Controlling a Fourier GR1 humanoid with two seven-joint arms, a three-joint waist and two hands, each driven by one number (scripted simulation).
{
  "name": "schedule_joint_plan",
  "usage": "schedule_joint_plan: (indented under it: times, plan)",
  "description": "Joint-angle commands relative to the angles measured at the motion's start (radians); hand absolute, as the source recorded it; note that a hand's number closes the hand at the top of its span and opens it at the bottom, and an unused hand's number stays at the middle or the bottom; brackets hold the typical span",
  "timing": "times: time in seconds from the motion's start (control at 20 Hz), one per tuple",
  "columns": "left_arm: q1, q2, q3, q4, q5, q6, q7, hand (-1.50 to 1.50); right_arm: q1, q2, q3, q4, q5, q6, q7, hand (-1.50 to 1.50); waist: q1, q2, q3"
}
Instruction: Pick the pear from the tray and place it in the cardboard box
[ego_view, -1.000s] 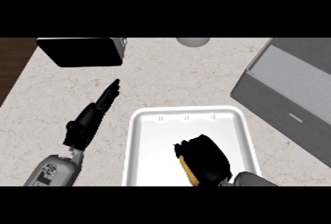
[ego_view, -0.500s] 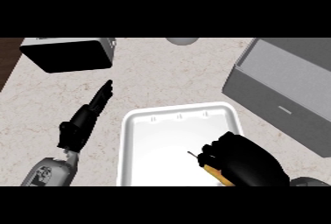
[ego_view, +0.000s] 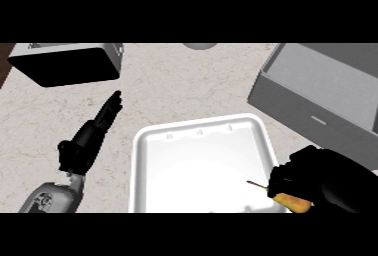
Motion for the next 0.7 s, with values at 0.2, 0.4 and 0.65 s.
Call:
schedule_joint_plan:
  times: [0.2,0.4,0.65]
  plan:
    - [0.016,0.018,0.015,-0.006,0.003,-0.006,-0.009,0.00,0.097,-0.163,-0.272,0.139,-0.320,-0.015,-0.280,1.50,0.006,0.009,-0.004]
    - [0.000,0.028,0.019,-0.009,-0.001,-0.018,-0.014,0.00,0.145,-0.227,-0.407,0.310,-0.481,0.067,-0.466,1.50,0.019,0.009,-0.006]
    - [-0.013,0.012,-0.016,-0.043,0.002,-0.044,0.007,0.00,0.166,-0.325,-0.582,0.557,-0.690,0.318,-0.714,1.50,0.073,0.005,-0.012]
